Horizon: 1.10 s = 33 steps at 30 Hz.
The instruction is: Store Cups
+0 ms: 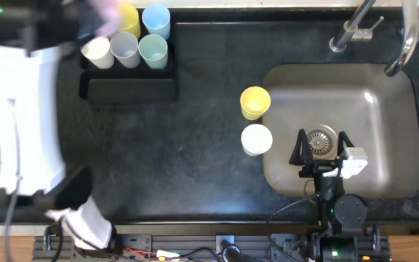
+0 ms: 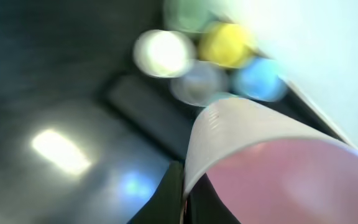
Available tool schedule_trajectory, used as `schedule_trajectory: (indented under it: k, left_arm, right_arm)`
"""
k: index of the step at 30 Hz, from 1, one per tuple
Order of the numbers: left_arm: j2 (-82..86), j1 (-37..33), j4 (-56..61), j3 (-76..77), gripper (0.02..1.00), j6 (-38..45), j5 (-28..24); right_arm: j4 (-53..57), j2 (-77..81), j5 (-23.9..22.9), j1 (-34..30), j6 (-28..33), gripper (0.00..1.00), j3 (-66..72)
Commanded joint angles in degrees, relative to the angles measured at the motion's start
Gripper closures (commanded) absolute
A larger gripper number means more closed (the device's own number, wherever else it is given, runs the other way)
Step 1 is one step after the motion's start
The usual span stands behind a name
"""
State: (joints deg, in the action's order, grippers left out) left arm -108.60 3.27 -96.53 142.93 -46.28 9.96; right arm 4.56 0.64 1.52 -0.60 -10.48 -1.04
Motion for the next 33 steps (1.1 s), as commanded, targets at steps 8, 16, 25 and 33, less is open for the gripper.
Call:
schedule_trajectory:
  k: [8,16,25,33]
  left_arm:
    - [7.41,-14.43,18.08,-38.64,0.978,2.99,-6.51]
    - [1.40,-15.13,22.21,-39.08,0.978,1.36,-8.26]
    - [-4.33,-14.99,22.93,-39.08,0.978,0.48,-9.94]
    - [-7.43,-14.78,24.65,-39.10,0.978,-0.74,-9.90]
  right_arm:
    - [-0.26,-0.44,0.35,0.28,-0.24,0.003,0.76]
    - [-0.26,-0.44,0.35,0.28,-0.22,0.003,0.76]
    - [-0.26,-0.44,0.35,0.28,-0.24,0.003,0.76]
    - [-0.26,-0.44,0.35,0.28,-0.24,0.003,0.76]
